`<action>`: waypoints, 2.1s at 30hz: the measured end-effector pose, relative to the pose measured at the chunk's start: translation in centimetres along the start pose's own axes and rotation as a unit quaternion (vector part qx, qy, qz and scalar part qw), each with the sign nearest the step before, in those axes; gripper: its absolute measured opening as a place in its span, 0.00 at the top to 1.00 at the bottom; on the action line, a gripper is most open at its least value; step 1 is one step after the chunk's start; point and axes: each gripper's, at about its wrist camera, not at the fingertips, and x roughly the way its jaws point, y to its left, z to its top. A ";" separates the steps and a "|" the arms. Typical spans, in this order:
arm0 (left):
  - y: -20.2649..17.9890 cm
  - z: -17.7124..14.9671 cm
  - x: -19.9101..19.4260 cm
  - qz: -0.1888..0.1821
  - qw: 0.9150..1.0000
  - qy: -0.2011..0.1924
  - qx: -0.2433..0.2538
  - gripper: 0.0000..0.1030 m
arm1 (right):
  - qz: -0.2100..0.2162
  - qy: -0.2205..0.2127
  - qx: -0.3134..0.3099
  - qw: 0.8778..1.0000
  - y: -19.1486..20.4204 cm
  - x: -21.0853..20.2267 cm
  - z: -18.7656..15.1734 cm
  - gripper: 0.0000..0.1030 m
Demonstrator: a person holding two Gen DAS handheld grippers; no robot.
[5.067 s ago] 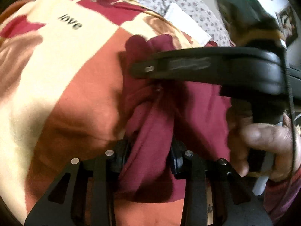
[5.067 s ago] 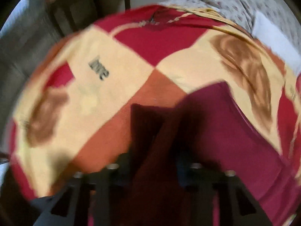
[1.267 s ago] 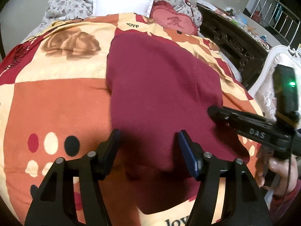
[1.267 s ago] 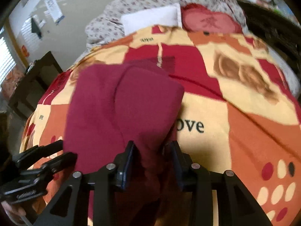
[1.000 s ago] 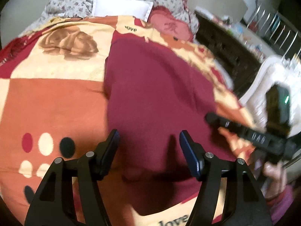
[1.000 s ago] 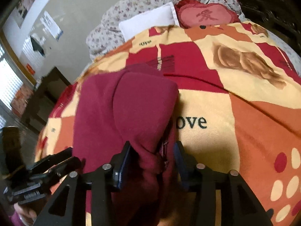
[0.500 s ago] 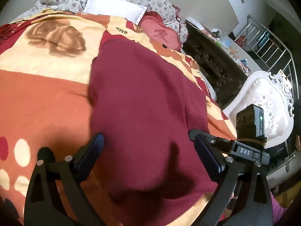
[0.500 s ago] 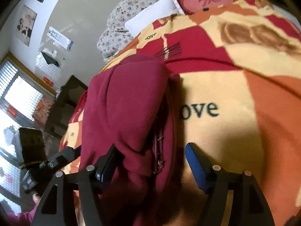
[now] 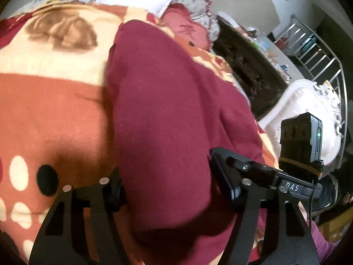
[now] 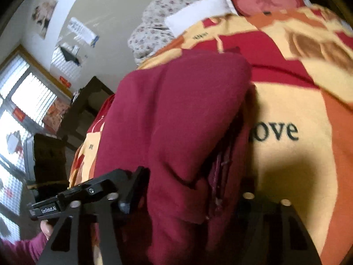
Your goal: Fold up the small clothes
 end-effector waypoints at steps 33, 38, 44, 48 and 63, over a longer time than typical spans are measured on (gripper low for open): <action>2.8 -8.4 -9.6 0.226 0.972 -0.006 0.056 0.37 | -0.121 0.076 -0.140 0.980 11.8 6.3 -3.9 0.60; 2.9 -8.1 -9.1 0.232 0.971 -0.001 0.052 0.37 | -0.128 0.079 -0.131 0.980 10.1 7.5 -3.3 0.60; 3.2 -8.2 -9.1 0.235 0.971 -0.001 0.044 0.36 | -0.117 0.077 -0.144 0.980 12.2 4.3 -4.0 0.61; 3.3 -8.3 -9.1 0.237 0.971 -0.002 0.044 0.36 | -0.109 0.065 -0.175 0.976 14.4 0.7 -5.8 0.60; 3.0 -8.8 -9.4 0.248 0.968 -0.002 0.029 0.35 | -0.173 0.103 -0.183 0.962 12.3 2.0 -12.2 0.60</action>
